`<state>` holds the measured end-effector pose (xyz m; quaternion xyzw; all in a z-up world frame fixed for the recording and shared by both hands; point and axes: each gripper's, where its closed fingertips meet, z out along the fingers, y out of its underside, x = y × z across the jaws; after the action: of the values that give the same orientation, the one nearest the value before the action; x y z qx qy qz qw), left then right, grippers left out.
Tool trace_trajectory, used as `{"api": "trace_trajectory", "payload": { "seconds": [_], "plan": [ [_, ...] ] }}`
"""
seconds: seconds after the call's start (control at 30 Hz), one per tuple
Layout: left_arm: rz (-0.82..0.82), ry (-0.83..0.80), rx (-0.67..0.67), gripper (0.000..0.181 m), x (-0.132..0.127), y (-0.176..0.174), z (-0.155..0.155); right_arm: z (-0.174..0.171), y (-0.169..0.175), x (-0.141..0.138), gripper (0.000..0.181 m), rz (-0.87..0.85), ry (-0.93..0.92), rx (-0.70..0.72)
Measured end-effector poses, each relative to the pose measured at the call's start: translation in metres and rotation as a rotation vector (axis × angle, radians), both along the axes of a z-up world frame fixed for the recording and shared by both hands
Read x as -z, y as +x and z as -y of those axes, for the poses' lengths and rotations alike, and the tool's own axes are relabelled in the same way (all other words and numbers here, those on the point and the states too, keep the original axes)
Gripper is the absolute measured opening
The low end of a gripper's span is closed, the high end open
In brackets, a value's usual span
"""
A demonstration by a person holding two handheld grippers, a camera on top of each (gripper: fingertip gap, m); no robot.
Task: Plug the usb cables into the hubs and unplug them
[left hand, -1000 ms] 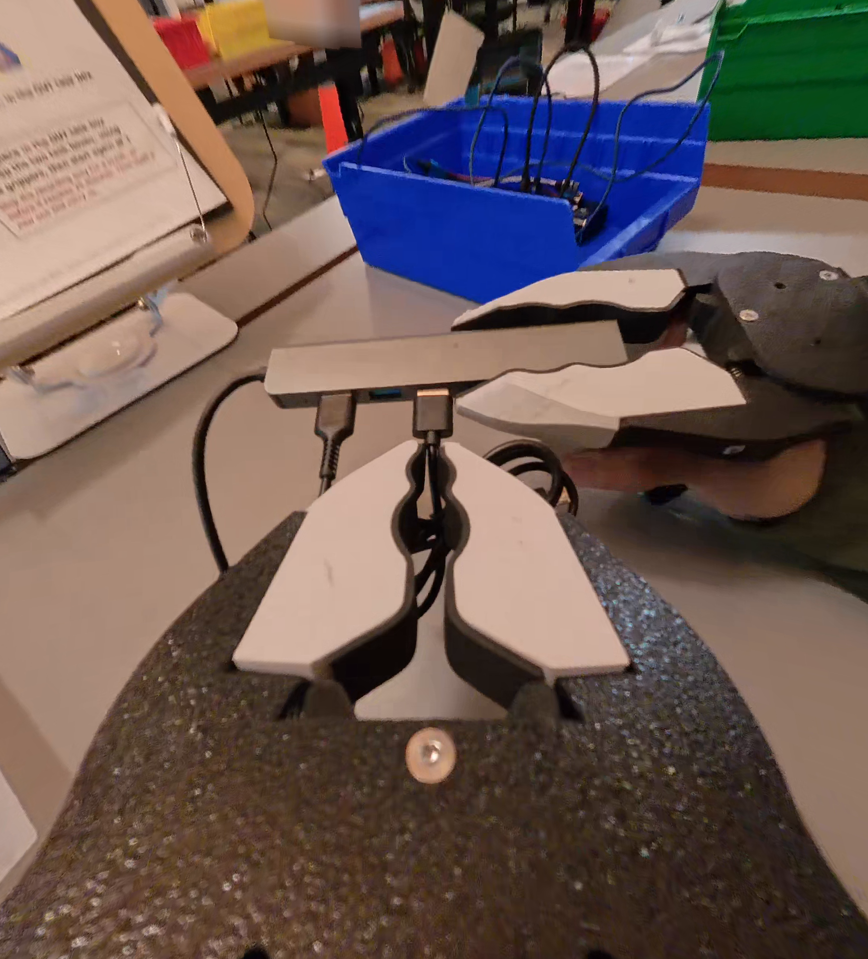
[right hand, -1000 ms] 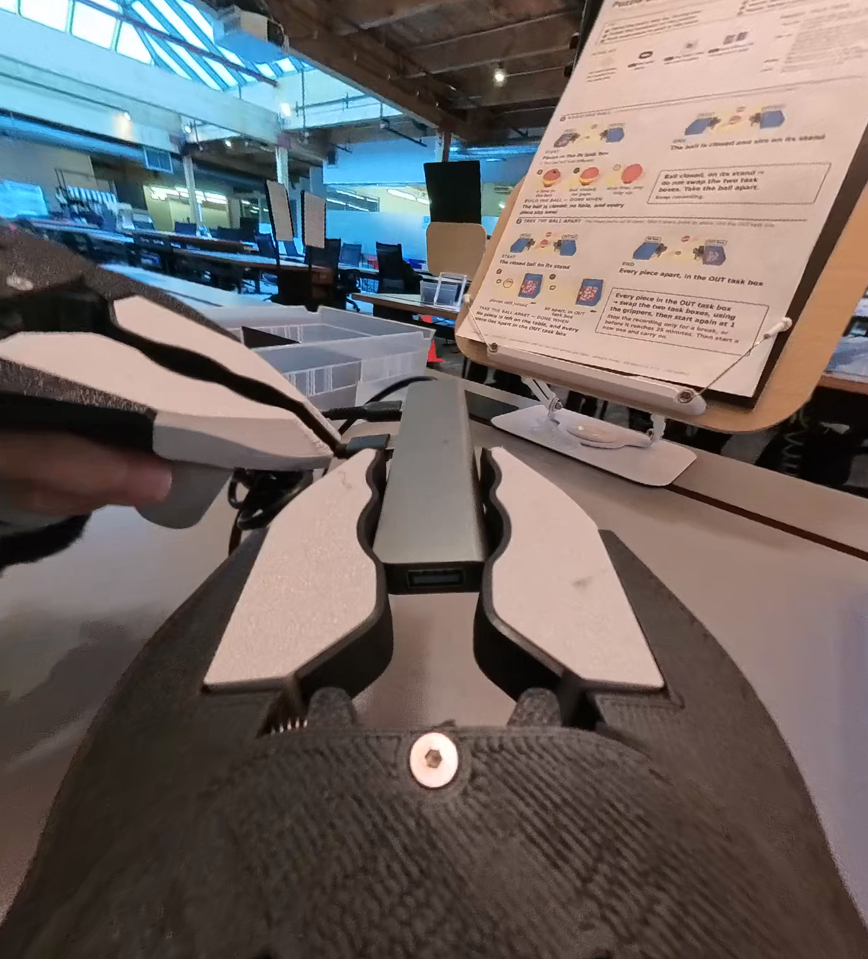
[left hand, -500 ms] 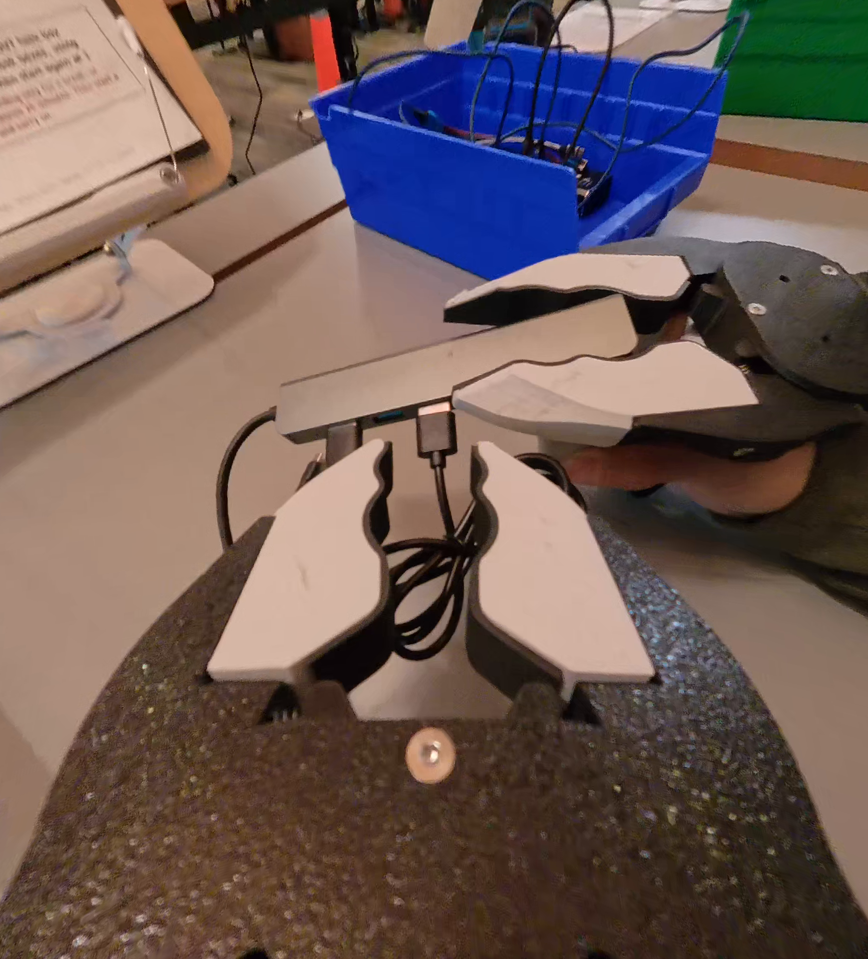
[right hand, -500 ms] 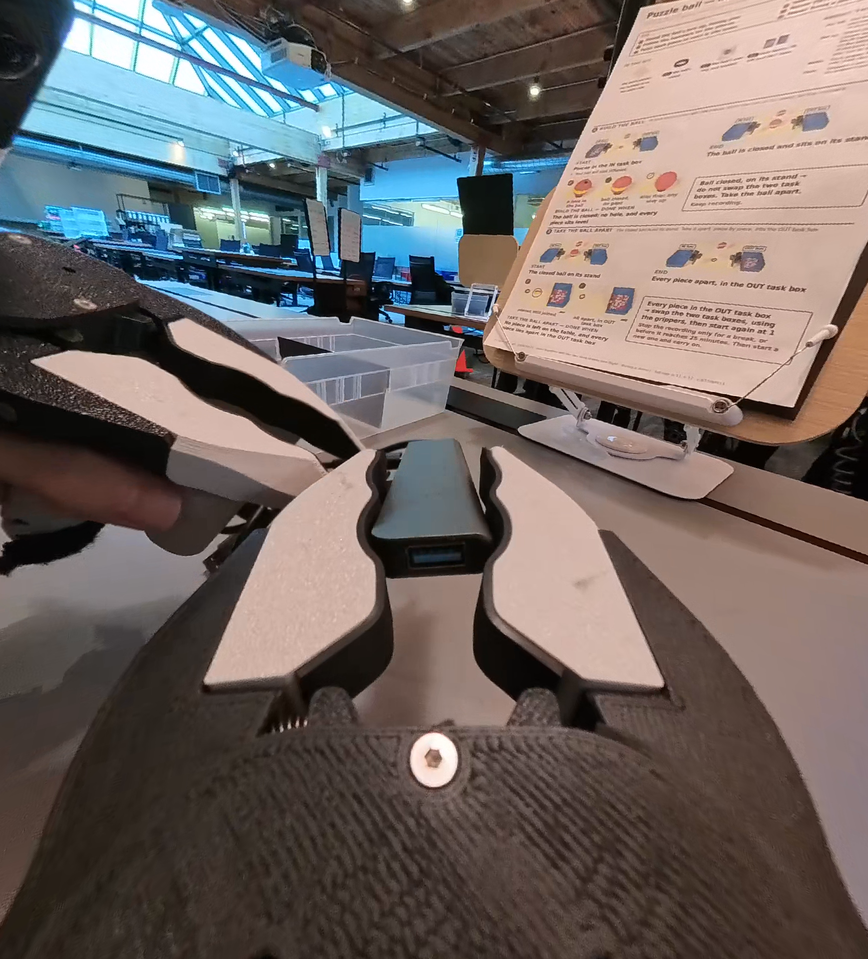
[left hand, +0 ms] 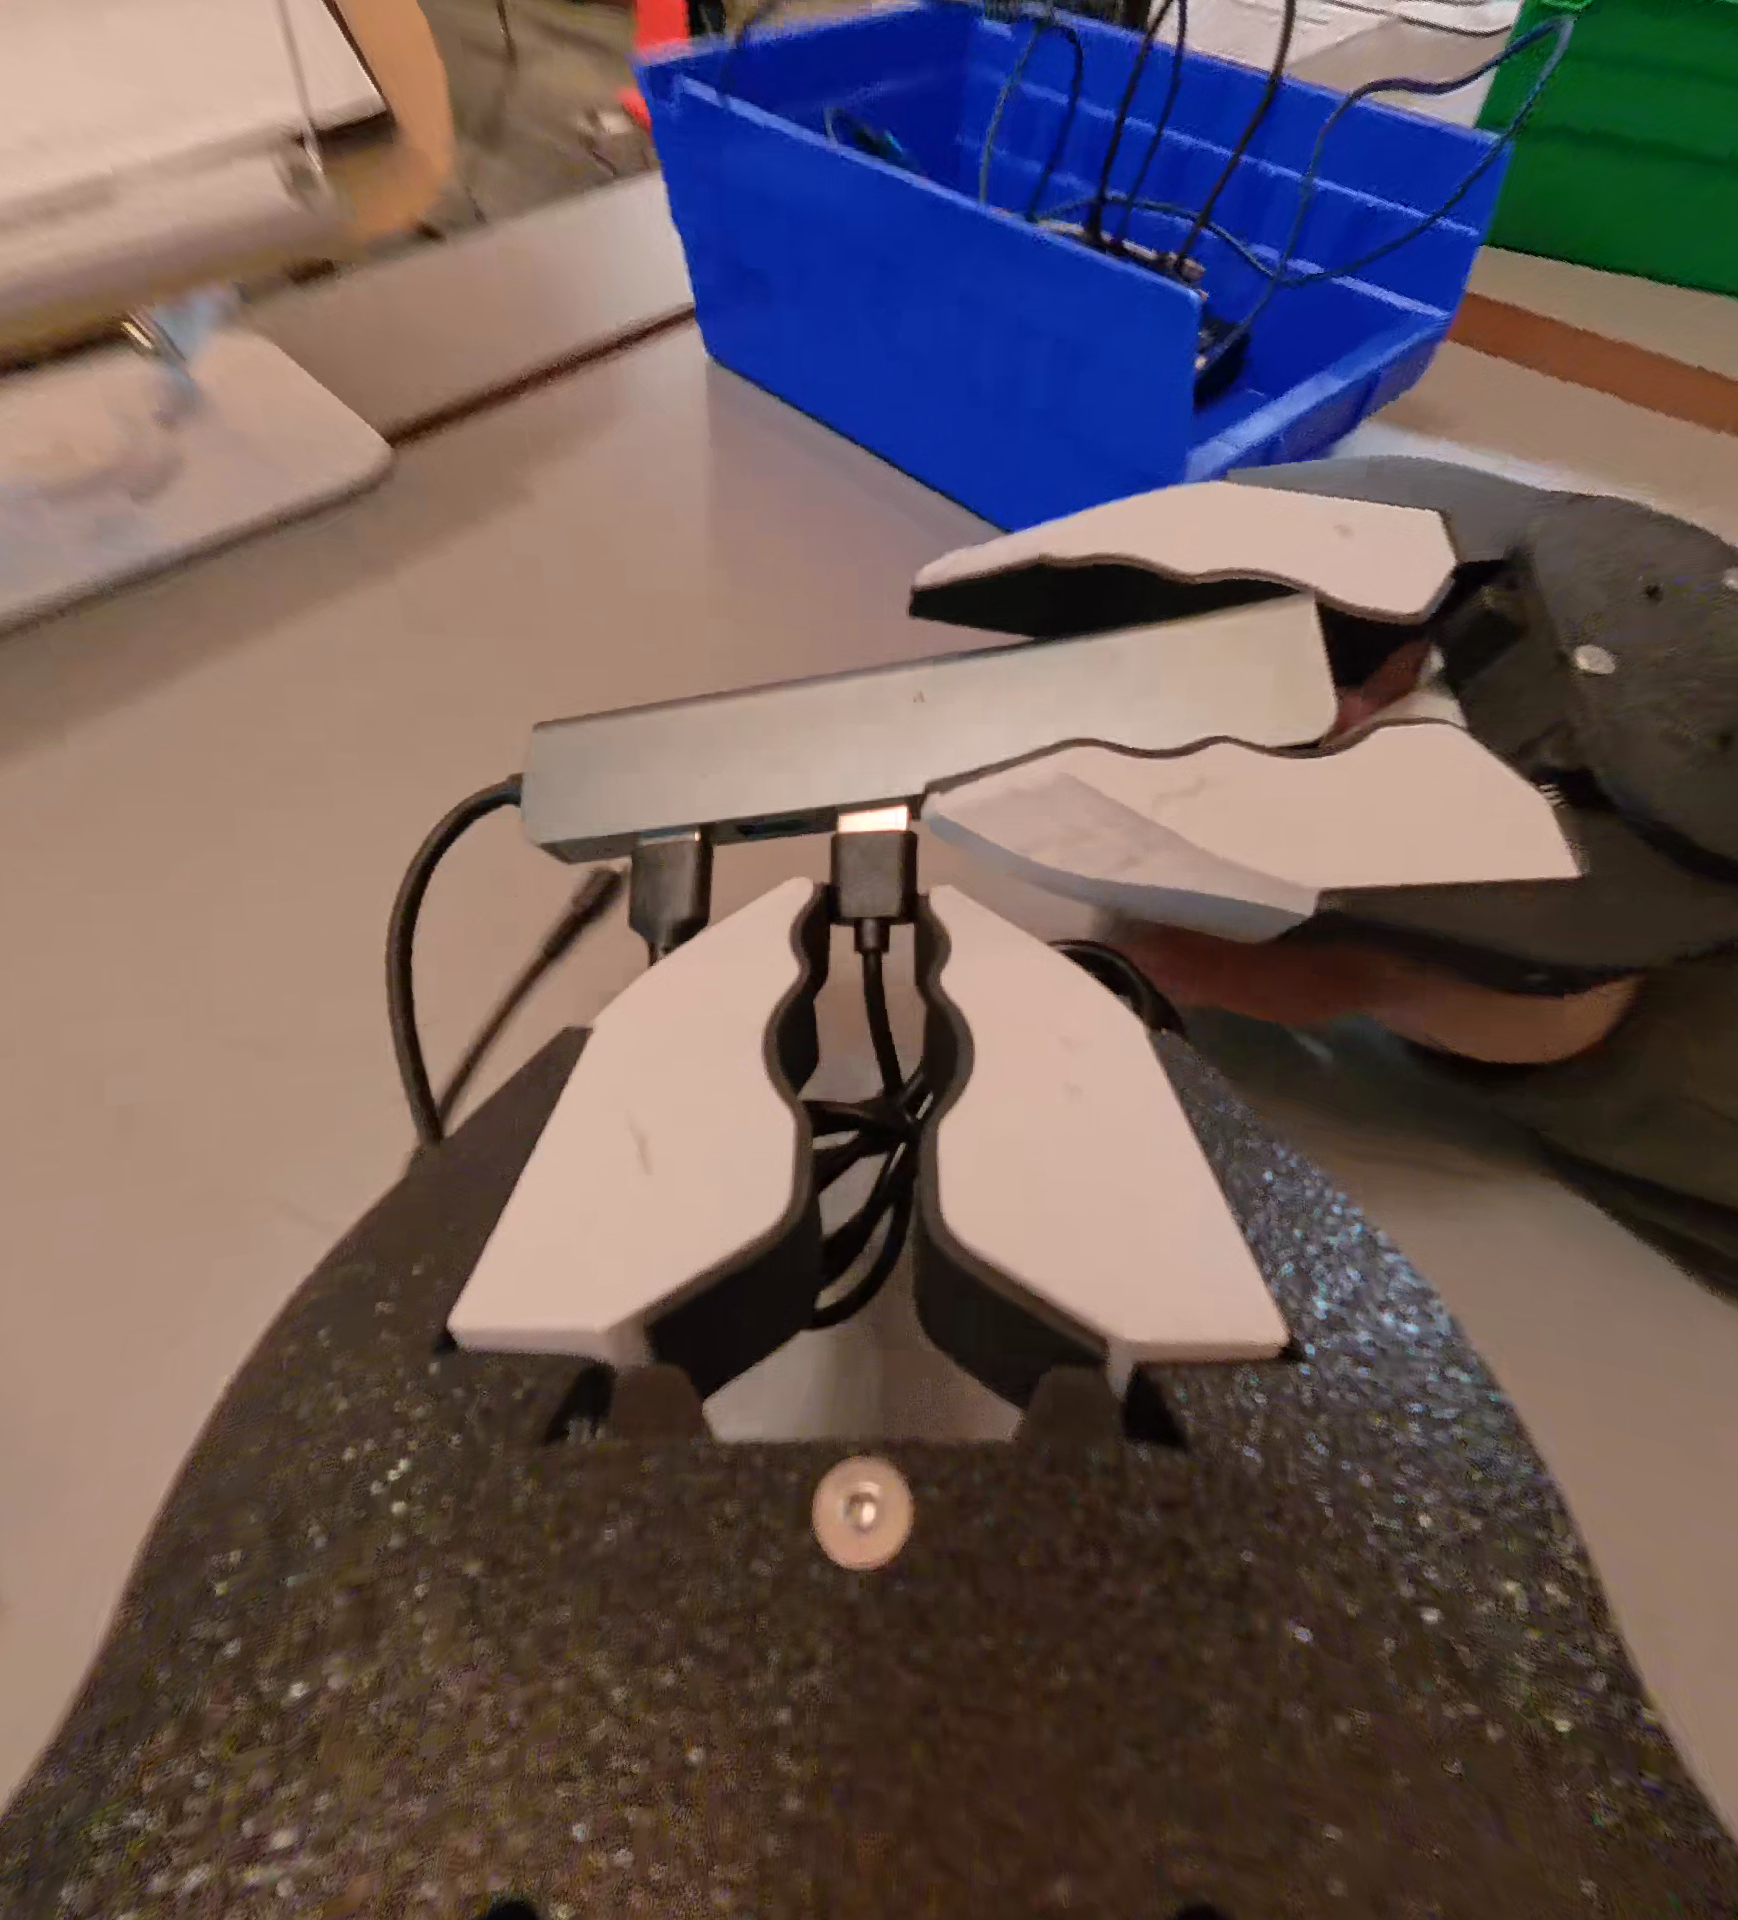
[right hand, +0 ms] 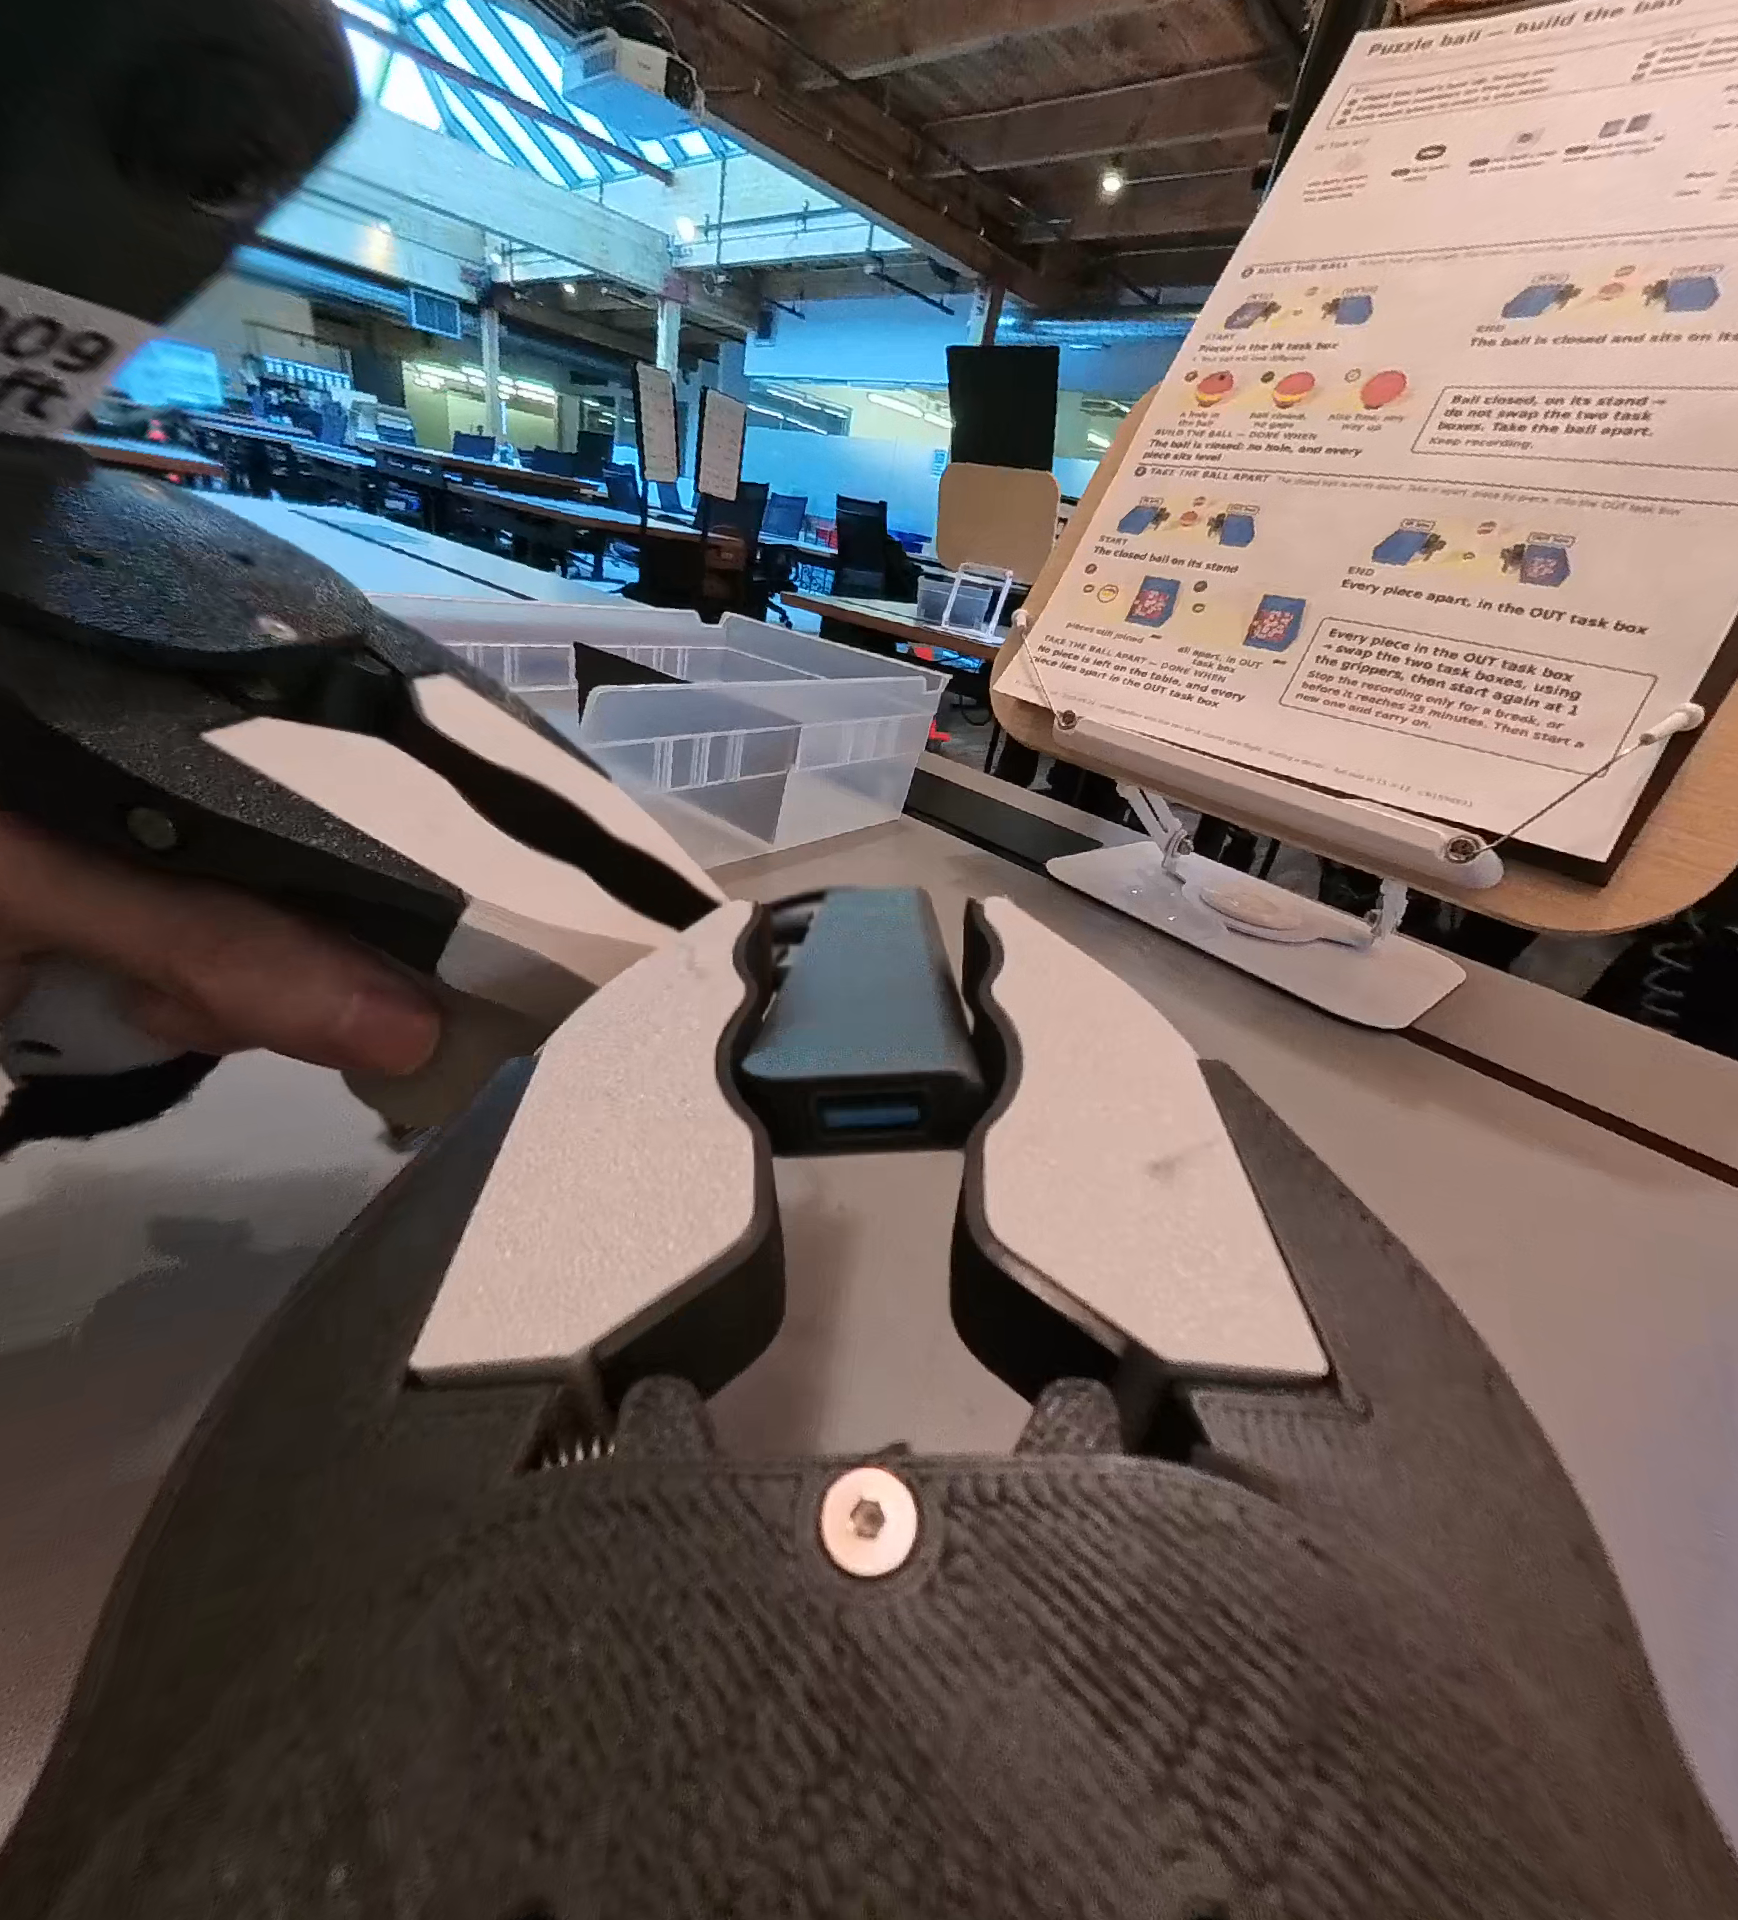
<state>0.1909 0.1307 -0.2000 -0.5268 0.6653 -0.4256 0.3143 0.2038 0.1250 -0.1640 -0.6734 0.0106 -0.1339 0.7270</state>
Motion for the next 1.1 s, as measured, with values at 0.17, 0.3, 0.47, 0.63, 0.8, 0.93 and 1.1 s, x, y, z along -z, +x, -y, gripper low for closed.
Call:
{"api": "trace_trajectory", "payload": {
  "seconds": [0.17,0.3,0.47,0.63,0.8,0.93,1.1],
  "plan": [
    [0.117,0.264,-0.032,0.014,-0.011,0.004,-0.009,-0.001,-0.003,0.001,0.038,0.025,-0.007,0.002],
    [0.196,0.350,-0.050,0.014,-0.022,0.005,-0.015,-0.001,-0.001,0.001,0.040,0.023,-0.011,0.019],
    [0.176,0.432,-0.066,0.014,-0.022,0.003,-0.022,-0.001,-0.002,0.002,0.042,0.034,-0.017,0.034],
    [0.111,0.469,-0.110,0.014,-0.019,-0.001,-0.030,-0.002,-0.006,0.002,0.034,0.085,-0.022,0.041],
    [0.080,0.484,-0.092,0.014,-0.015,-0.002,-0.028,-0.003,-0.010,0.002,0.039,0.104,-0.019,0.026],
    [0.081,0.487,-0.093,0.014,-0.014,-0.002,-0.027,-0.005,-0.007,0.004,0.035,0.060,-0.039,0.009],
    [0.158,0.427,-0.091,0.014,-0.022,0.001,-0.023,-0.003,-0.004,0.002,0.035,-0.044,-0.009,-0.028]
  ]
}}
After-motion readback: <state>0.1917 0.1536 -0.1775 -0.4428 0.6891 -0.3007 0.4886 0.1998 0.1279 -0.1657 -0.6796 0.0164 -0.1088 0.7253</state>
